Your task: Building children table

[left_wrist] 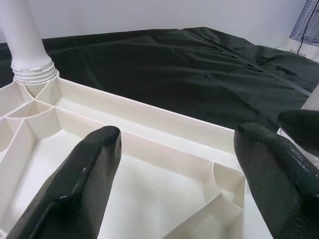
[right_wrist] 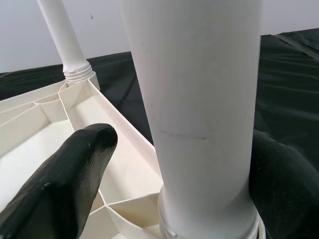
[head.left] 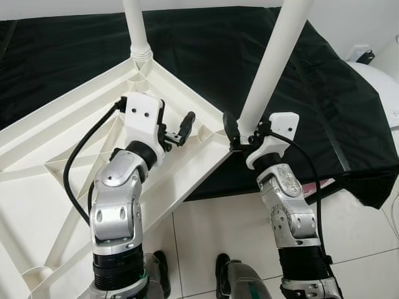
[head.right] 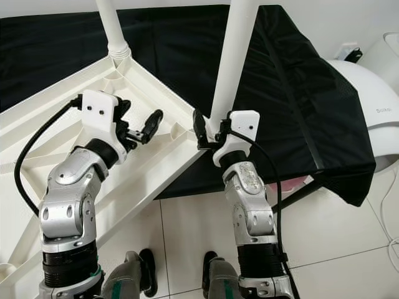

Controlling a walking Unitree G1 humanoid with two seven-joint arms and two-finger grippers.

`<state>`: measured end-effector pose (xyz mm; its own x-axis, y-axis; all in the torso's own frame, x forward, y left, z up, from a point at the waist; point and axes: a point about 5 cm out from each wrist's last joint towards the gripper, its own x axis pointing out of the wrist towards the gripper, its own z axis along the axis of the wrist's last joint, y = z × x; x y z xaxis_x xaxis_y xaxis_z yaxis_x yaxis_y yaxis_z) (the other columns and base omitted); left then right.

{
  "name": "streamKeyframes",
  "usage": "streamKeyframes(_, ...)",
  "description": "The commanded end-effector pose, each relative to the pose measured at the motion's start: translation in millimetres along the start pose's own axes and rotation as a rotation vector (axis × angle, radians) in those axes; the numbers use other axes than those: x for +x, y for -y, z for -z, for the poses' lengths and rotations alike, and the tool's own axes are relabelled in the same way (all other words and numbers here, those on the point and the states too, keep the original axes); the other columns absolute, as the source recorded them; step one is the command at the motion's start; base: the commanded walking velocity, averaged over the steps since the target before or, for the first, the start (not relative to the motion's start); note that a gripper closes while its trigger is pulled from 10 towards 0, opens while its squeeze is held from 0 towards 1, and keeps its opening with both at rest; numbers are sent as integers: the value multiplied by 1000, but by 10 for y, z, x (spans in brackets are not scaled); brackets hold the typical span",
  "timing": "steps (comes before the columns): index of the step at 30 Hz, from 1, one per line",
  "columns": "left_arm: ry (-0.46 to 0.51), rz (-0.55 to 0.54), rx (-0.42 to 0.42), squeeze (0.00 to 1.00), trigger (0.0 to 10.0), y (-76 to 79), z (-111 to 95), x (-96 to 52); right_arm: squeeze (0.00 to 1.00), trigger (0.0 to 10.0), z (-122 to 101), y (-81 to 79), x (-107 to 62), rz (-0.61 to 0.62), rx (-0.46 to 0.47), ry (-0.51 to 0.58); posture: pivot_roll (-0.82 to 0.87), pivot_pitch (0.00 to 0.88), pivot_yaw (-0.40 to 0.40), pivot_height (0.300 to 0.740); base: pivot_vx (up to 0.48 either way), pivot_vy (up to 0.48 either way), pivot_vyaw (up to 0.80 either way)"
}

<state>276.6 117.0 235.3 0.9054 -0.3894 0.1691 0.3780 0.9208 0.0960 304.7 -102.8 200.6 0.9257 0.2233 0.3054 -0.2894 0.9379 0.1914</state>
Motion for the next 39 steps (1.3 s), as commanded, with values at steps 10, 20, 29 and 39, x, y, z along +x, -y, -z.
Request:
streamKeyframes(10, -1, -257, 23, 0, 10000, -190, 63, -73, 0, 10000, 71, -83, 80, -70, -9, -27, 30, 168, -87, 740, 0, 0, 0)
streamKeyframes(20, 19, -262, 37, 0, 10000, -237, 13, -63, 0, 10000, 69, -39, 136, -61, -17, -17, 41, 168, -75, 740, 0, 0, 0)
streamKeyframes(29, 2, -257, 33, 0, 10000, -206, 81, -72, 0, 10000, 99, -18, 98, -38, -21, -13, 19, 181, -40, 740, 0, 0, 0)
streamKeyframes(39, 2, -353, 5, 0, 10000, -356, 182, -184, 0, 10000, 234, 25, 56, -5, -51, -49, 4, 172, -13, 740, 0, 0, 0)
